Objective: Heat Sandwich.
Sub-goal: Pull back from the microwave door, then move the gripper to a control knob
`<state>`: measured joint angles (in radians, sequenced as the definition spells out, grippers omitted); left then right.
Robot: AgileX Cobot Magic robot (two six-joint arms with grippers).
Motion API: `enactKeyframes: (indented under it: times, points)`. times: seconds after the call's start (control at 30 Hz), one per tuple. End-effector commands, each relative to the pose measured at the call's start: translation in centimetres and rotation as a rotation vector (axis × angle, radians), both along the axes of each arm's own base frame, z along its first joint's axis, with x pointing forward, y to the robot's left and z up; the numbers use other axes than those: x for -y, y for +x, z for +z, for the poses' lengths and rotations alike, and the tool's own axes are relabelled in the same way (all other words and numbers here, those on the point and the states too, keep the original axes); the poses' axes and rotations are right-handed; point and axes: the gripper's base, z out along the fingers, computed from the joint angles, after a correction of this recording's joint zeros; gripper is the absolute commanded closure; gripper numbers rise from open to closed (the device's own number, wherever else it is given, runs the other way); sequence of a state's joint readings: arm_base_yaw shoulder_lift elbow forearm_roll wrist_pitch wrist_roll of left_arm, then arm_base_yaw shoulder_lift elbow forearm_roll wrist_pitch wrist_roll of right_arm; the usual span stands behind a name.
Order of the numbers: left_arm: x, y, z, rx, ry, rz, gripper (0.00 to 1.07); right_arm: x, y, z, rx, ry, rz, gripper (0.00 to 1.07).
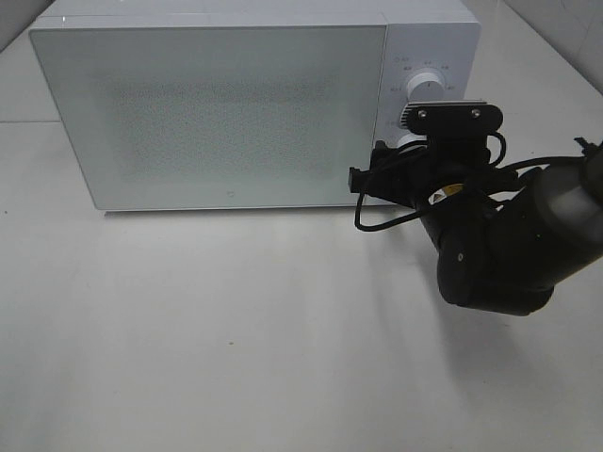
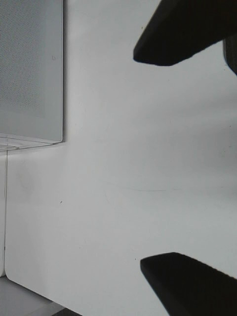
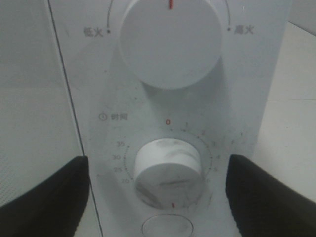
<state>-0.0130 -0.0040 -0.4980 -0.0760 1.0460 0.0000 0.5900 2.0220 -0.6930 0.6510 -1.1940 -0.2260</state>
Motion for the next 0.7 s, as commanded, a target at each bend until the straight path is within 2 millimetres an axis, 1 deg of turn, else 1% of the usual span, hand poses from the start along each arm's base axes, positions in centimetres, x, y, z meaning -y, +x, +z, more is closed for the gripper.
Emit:
enactKeyframes:
  times: [0.03,0.47,0.53,0.57,0.6,0.63,0.67,0.7]
  points:
    - [0.01,-0.34,-0.05,0.037,-0.003,0.002,0.09,-0.18,0.54,0.0,0.006,0.011,0.004,0.34]
    - [0.01,-0.34,-0.05,0.037,-0.003,0.002,0.09,0.01,0.87,0.04,0.009,0.014,-0.007,0.35]
    - [0.01,-0.34,-0.05,0.037,-0.003,0.002,0.09,0.01,0.87,0.04,0.009,0.014,-0.007,0.38]
    - [0.01,-0.34,-0.05,0.037,-0.003,0.002,0.09,0.02,0.87,0.05,0.011,0.014,-0.007,0.42]
    - [0.01,-0.34,-0.05,0.037,-0.003,0.002,0.09,0.02,0.87,0.05,0.011,0.014,-0.007,0.42]
    - [0.01,-0.34,-0.05,0.037,-0.003,0.002,0.09,0.02,0.87,0.08,0.014,0.014,-0.008,0.44]
    - [0.01,-0.34,-0.05,0.037,-0.003,0.002,0.09,0.02,0.88,0.09,0.015,0.014,-0.008,0.48]
    - [0.01,-0.34,-0.05,0.037,-0.003,0.002,0.09,0.03,0.88,0.1,0.016,0.014,-0.008,0.56]
